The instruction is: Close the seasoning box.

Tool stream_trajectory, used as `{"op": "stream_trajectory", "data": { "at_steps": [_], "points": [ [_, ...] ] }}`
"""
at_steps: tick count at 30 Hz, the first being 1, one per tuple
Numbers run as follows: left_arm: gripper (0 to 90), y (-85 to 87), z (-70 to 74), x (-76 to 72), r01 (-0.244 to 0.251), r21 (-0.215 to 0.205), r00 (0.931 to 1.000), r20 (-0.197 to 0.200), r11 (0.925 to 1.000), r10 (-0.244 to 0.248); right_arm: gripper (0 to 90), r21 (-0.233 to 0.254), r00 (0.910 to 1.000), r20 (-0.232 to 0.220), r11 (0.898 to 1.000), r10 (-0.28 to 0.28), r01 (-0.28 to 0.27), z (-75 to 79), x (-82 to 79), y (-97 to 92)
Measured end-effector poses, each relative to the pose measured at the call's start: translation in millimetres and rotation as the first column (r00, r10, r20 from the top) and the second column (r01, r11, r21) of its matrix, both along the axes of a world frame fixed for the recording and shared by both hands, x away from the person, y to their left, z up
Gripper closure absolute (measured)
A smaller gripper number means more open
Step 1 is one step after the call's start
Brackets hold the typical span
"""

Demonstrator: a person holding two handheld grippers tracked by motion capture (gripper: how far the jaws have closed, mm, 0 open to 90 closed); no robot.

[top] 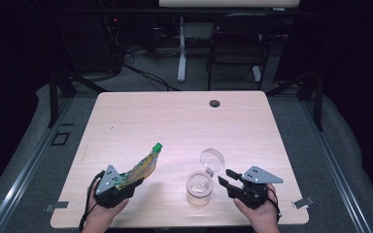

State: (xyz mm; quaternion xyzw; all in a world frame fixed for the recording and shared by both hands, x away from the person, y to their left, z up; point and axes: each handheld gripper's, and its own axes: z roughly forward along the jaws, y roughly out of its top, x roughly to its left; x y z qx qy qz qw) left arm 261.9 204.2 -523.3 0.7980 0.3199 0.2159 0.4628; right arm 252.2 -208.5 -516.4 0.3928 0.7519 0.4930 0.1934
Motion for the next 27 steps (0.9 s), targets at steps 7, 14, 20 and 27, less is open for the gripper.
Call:
{"op": "stream_trajectory", "data": {
  "at_steps": [7,14,20,27],
  "points": [
    [64.1,-6.8,-0.7,-2.1,0.0,0.049,0.9995,0.032,0.9988,-0.001,65.1,0.014,0.9996,0.001,0.999,0.029,-0.029,8.7,-6.4,0.5],
    [64.1,-14.1,-1.3,-2.2,0.003,0.112,0.9976,0.068,0.9937,-0.011,67.6,-0.002,0.9991,0.001,0.999,0.041,-0.041,10.8,-10.9,3.0],
    [64.1,-19.3,-2.6,0.8,0.002,0.162,0.9957,0.091,0.9869,-0.016,69.8,-0.009,0.9989,-0.003,0.999,0.046,-0.046,9.6,-13.9,4.3],
    [64.1,-24.0,-4.7,5.9,0.011,0.182,0.996,0.086,0.9833,-0.027,70.0,-0.006,0.998,0.006,0.998,0.063,-0.063,10.4,-18.4,6.3]
  ]
}}
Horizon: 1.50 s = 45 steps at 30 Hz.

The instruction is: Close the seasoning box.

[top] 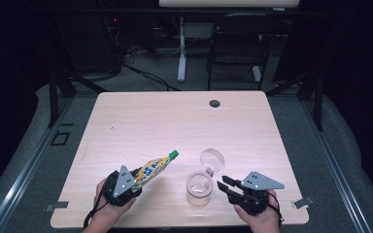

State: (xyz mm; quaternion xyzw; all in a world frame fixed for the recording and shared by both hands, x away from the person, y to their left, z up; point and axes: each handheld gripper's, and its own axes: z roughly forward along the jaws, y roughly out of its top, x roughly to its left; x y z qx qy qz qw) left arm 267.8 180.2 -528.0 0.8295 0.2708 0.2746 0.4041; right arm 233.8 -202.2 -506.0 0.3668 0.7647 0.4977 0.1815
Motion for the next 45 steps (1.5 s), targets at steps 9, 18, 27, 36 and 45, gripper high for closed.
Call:
{"op": "stream_trajectory", "data": {
  "at_steps": [9,18,27,36,45],
  "points": [
    [64.1,-6.8,-3.6,2.5,0.004,0.033,0.9999,0.01,0.9994,-0.005,69.7,0.017,0.9996,0.014,1.0,0.023,-0.023,2.8,-5.5,2.8],
    [64.1,-14.2,-7.7,-1.7,0.022,0.098,0.9994,0.024,0.995,-0.024,67.4,0.03,0.9974,0.017,0.997,0.07,-0.07,5.6,-5.9,21.1],
    [64.2,-21.2,-11.1,-9.1,0.035,0.167,0.9984,0.038,0.9853,-0.042,65.4,0.024,0.9926,0.034,0.993,0.117,-0.117,12.4,-6.3,45.8],
    [64.2,-28.1,-11.8,-15.3,0.027,0.261,0.9938,0.097,0.9649,-0.054,65.4,0.034,0.9921,0.038,0.992,0.12,-0.121,13.0,-6.0,49.4],
    [64.3,-33.0,-13.4,-17.1,0.017,0.31,0.991,0.121,0.9506,-0.057,73.1,-0.035,0.9889,0.079,0.992,0.126,-0.123,17.4,-11.4,55.9]
  ]
}}
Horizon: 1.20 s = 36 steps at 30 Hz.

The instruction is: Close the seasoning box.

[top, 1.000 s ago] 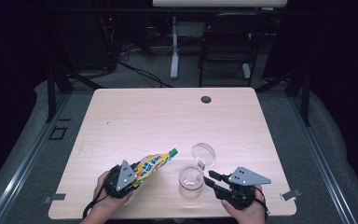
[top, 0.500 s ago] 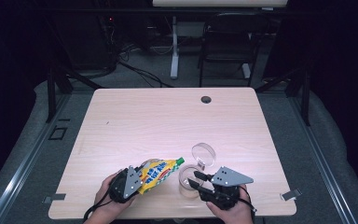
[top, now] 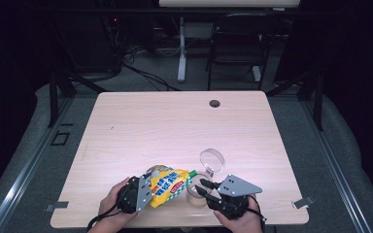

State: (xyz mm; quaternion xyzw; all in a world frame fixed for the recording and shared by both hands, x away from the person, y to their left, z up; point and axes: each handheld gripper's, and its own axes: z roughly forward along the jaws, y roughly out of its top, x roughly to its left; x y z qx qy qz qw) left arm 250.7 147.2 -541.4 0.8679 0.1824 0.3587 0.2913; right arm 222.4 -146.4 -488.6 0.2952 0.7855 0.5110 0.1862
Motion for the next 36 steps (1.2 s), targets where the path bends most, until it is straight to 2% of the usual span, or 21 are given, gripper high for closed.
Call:
{"op": "stream_trajectory", "data": {
  "at_steps": [4,7,9,11,14,17,19,22,23,25,28,31,32,34,36],
  "points": [
    [64.3,-0.7,-1.1,0.2,0.0,0.017,1.0,0.006,0.9998,0.0,74.9,-0.05,0.9991,0.041,0.999,-0.006,0.008,0.5,-1.9,3.0],
    [64.3,-1.3,-1.8,0.4,0.002,0.028,1.0,0.009,0.9996,-0.002,75.8,-0.106,0.9945,0.103,0.994,-0.016,0.027,1.3,-4.4,5.7],
    [64.3,-1.9,-1.8,0.5,0.001,0.029,1.0,0.009,0.9996,-0.002,76.5,-0.156,0.9891,0.146,0.987,-0.017,0.04,1.4,-6.5,7.9],
    [64.3,-2.3,-1.5,0.9,0.002,0.031,0.9999,0.01,0.9995,-0.002,76.7,-0.228,0.9775,0.211,0.972,-0.01,0.059,1.0,-9.8,11.2],
    [64.3,-2.9,-1.8,1.8,0.005,0.037,1.0,0.008,0.9993,-0.005,76.8,-0.35,0.95,0.311,0.933,0.032,0.083,-0.2,-16.5,18.0],
    [64.3,-4.1,-2.5,3.0,0.004,0.035,0.9999,0.013,0.9994,-0.005,77.3,-0.409,0.929,0.365,0.907,0.062,0.1,-1.3,-21.3,23.4],
    [64.3,-4.9,-1.9,3.3,0.01,0.041,0.9999,0.012,0.9991,-0.01,77.9,-0.434,0.9185,0.389,0.894,0.073,0.113,-0.7,-22.5,25.3],
    [64.4,-7.2,-1.1,3.1,0.015,0.066,0.9995,0.026,0.9977,-0.017,78.9,-0.442,0.903,0.424,0.886,0.069,0.139,1.8,-24.1,25.7],
    [64.3,-7.9,-1.2,3.0,0.017,0.076,0.9991,0.036,0.9969,-0.02,78.9,-0.435,0.8988,0.433,0.889,0.067,0.144,2.3,-24.6,25.8],
    [64.4,-8.0,0.4,4.2,0.025,0.094,0.9987,0.043,0.9952,-0.029,78.9,-0.439,0.8932,0.445,0.885,0.063,0.157,3.0,-25.9,26.2],
    [64.3,-8.0,3.4,6.8,0.024,0.132,0.9973,0.066,0.9909,-0.033,79.0,-0.466,0.8866,0.456,0.869,0.077,0.164,0.5,-27.2,27.1],
    [64.4,-7.2,5.6,9.0,0.018,0.147,0.9961,0.083,0.9889,-0.03,79.3,-0.476,0.8796,0.466,0.865,0.097,0.156,-1.5,-28.5,28.5],
    [64.4,-7.0,5.7,9.6,0.016,0.146,0.9957,0.088,0.9891,-0.029,79.4,-0.487,0.8769,0.469,0.859,0.105,0.158,-1.5,-29.3,29.4],
    [64.4,-7.5,6.4,10.3,0.015,0.166,0.9947,0.098,0.986,-0.032,79.8,-0.504,0.8676,0.482,0.849,0.123,0.16,-2.6,-30.2,31.8],
    [64.4,-8.2,6.3,10.8,0.015,0.18,0.9939,0.105,0.9835,-0.035,80.1,-0.51,0.862,0.49,0.845,0.131,0.161,-4.5,-31.1,34.0]
  ]
}}
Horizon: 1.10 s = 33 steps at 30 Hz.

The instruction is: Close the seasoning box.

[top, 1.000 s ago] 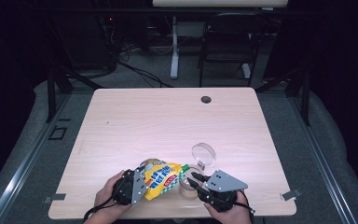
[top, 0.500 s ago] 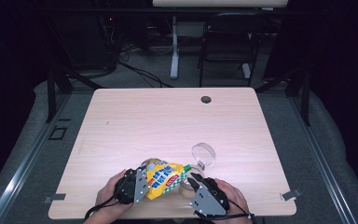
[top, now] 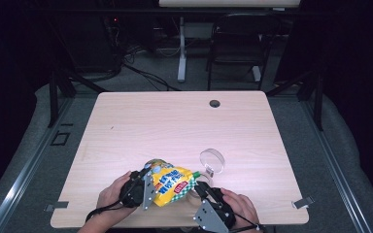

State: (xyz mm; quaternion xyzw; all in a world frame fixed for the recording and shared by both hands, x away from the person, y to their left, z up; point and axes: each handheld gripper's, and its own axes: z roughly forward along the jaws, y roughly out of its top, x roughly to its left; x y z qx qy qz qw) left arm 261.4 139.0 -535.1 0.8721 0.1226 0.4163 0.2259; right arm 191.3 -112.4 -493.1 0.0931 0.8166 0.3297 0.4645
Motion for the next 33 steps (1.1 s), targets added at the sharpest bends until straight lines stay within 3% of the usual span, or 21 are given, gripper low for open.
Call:
{"op": "stream_trajectory", "data": {
  "at_steps": [6,12,16,21,33],
  "points": [
    [64.4,-2.4,-1.9,1.0,0.007,0.048,0.9998,0.017,0.9988,-0.008,82.1,-0.068,0.9991,0.043,0.998,0.002,0.001,-6.0,-2.5,4.4],
    [64.4,-5.0,-4.4,0.4,0.007,0.065,0.9996,0.027,0.9979,-0.009,85.8,-0.126,0.9969,0.076,0.992,0.019,-0.009,-13.2,-3.8,9.1],
    [64.4,-6.6,-4.9,-0.8,0.015,0.094,0.9991,0.039,0.9955,-0.019,86.7,-0.184,0.9946,0.102,0.983,0.022,-0.003,-18.0,-5.0,12.2],
    [64.4,-7.0,-7.9,-0.8,0.016,0.095,0.999,0.039,0.9954,-0.02,87.2,-0.215,0.9924,0.119,0.977,0.03,-0.004,-23.2,-5.2,14.8],
    [64.5,-7.0,-4.0,-1.6,0.014,0.169,0.9967,0.076,0.9855,-0.027,90.0,-0.271,0.9891,0.142,0.962,0.037,0.003,-29.3,-6.7,18.1]
  ]
}}
